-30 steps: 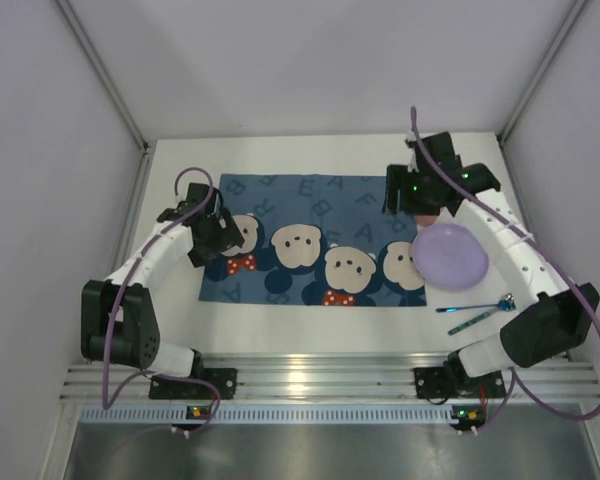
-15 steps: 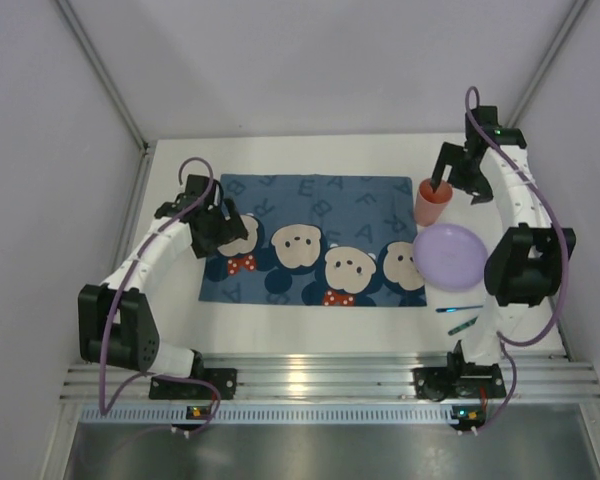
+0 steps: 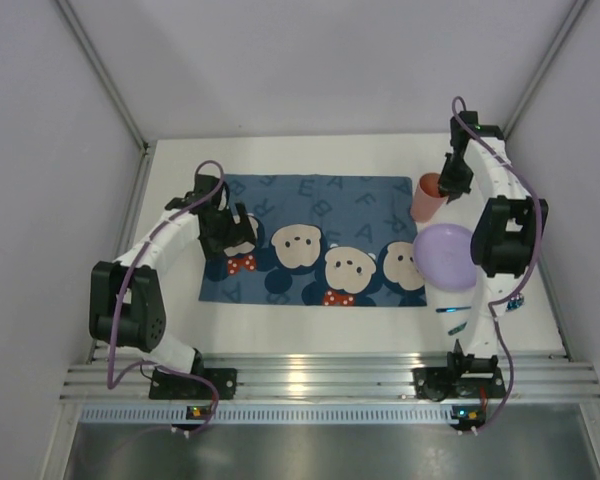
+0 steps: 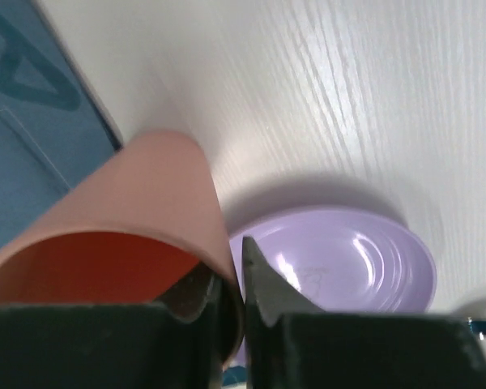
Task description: Set the dinner table for one person
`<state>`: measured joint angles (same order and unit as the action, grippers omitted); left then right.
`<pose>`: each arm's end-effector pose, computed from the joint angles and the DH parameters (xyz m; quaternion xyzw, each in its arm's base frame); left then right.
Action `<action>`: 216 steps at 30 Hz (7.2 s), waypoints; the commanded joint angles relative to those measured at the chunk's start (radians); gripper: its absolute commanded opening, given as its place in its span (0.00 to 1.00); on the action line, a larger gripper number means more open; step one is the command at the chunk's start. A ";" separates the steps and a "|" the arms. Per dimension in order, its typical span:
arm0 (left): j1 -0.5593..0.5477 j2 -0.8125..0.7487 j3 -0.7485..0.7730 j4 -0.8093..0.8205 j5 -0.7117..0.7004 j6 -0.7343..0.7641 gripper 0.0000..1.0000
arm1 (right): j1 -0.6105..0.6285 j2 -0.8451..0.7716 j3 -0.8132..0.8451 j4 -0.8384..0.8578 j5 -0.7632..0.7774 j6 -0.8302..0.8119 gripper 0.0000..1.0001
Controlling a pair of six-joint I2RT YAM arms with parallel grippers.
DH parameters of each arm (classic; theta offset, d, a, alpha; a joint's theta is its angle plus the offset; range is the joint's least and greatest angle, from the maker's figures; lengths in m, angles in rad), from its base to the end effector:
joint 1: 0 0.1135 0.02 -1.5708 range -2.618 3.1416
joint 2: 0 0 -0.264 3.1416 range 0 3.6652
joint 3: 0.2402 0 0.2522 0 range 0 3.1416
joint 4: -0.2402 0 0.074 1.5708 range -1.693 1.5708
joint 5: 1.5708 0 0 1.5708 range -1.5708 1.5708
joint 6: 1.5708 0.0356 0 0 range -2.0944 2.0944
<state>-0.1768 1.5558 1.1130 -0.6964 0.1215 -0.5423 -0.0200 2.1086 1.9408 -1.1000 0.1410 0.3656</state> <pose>0.3032 -0.0586 0.2274 -0.1644 0.9611 -0.1307 0.1792 0.4392 -0.0138 0.2542 0.1994 0.9658 -0.0427 0.1603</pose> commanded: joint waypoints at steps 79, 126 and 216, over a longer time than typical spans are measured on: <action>-0.003 -0.082 0.010 -0.035 0.033 0.067 0.89 | -0.442 -0.274 -0.772 0.359 -0.340 -0.048 0.12; -0.003 -0.217 0.064 -0.146 -0.114 -0.016 0.89 | 0.448 -0.041 -0.200 0.348 -0.511 0.065 0.89; -0.007 -0.198 -0.031 -0.038 -0.046 -0.031 0.88 | 0.271 0.189 0.495 -0.233 -0.054 -0.094 0.00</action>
<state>-0.1787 1.4017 1.1004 -0.7628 0.0715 -0.5732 0.2340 2.2704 2.4012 -1.2167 -0.0521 0.3080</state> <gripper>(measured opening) 0.882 0.169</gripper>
